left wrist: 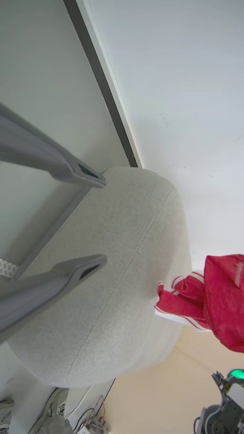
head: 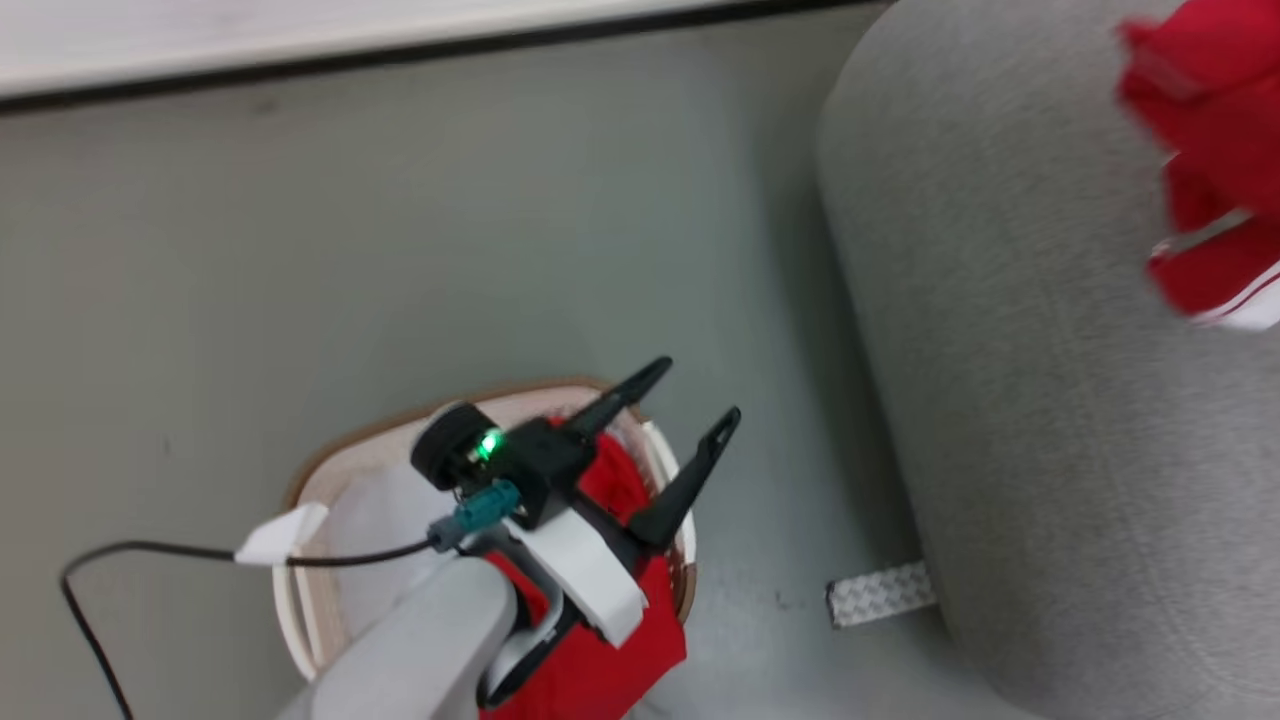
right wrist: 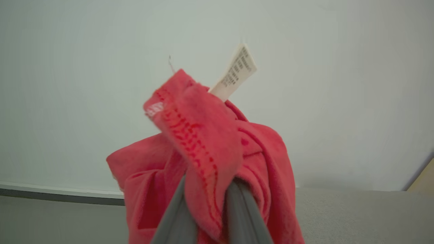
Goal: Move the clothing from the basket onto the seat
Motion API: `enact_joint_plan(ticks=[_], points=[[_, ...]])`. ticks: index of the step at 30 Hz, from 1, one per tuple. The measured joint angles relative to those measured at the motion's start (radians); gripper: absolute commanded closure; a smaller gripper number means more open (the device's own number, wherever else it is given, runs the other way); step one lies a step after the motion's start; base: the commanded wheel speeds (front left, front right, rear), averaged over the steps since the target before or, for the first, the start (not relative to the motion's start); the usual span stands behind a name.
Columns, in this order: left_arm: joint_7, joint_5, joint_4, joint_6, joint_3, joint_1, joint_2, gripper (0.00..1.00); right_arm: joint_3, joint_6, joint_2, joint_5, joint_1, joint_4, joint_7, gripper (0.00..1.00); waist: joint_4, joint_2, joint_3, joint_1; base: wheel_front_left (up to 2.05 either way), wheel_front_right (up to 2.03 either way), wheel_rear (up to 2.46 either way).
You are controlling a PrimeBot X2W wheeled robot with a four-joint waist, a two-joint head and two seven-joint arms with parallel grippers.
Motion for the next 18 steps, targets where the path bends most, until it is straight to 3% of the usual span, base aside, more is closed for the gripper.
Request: enact_joint_plan(ticks=[10, 18], points=[[0.021, 0.014, -0.063, 0.009, 0.014, -0.052, 0.042, 0.0, -0.063, 0.0, -0.108, 0.017, -0.234, 0.214, 0.0, 1.0, 0.067, 0.0, 0.162, 0.0, 0.0, 0.0, 0.0], [0.013, 0.018, -0.068, 0.015, 0.018, -0.063, 0.049, 0.0, -0.049, 0.0, -0.081, -0.063, -0.308, 0.481, 0.161, 1.0, 0.115, 0.0, 0.216, 0.0, 0.0, 0.0, 0.0]])
